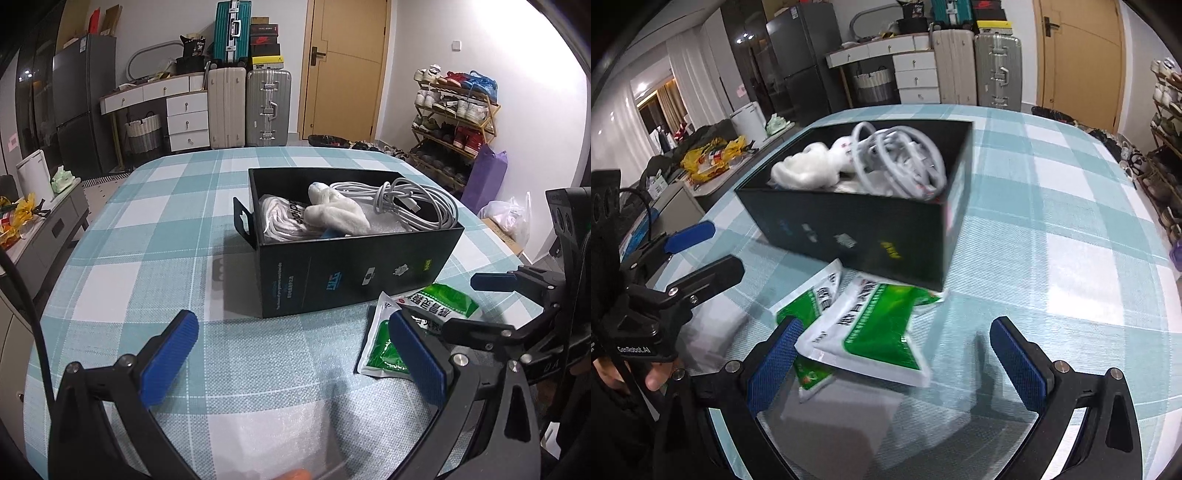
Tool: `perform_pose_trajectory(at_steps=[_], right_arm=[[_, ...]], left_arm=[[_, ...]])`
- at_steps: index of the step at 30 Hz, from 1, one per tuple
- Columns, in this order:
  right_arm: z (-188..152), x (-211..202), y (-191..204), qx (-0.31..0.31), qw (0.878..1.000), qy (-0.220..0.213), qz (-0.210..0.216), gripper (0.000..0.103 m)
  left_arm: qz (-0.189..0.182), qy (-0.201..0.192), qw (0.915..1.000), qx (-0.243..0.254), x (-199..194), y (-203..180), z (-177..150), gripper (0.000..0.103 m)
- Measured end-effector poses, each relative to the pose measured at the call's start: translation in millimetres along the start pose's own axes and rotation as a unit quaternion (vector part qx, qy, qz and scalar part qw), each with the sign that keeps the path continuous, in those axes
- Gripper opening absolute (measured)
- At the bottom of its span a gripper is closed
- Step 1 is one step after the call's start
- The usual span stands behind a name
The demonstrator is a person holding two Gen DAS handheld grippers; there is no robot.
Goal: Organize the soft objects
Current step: 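Release both items in the box and withdraw both grippers toward the green sachets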
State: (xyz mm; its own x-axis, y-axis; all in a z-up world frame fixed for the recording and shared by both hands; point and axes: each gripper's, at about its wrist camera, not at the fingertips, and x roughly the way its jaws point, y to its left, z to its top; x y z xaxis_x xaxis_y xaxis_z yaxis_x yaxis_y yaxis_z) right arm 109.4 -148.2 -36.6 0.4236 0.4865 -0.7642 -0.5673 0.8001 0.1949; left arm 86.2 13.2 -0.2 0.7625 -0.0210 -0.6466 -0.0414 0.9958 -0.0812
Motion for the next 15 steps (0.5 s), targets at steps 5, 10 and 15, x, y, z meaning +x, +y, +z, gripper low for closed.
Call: perform_pose_trajectory(at_steps=[5, 10, 15], right_arm=[[-0.5, -0.1, -3.8, 0.000, 1.000, 0.006, 0.003, 0.102], [-1.5, 2.0, -0.7, 0.003, 1.000, 0.008, 0.022, 0.102], [-1.9, 6.3, 0.8, 0.010, 0.999, 0.007, 0.030, 0.102]], left_arm=[[0.000, 0.002, 1.0000, 0.002, 0.4, -0.9, -0.6, 0.103], [-0.001, 0.002, 1.0000, 0.004, 0.0, -1.4, -0.4, 0.103], [-0.001, 0.002, 1.0000, 0.003, 0.1, -1.8, -0.6, 0.103]])
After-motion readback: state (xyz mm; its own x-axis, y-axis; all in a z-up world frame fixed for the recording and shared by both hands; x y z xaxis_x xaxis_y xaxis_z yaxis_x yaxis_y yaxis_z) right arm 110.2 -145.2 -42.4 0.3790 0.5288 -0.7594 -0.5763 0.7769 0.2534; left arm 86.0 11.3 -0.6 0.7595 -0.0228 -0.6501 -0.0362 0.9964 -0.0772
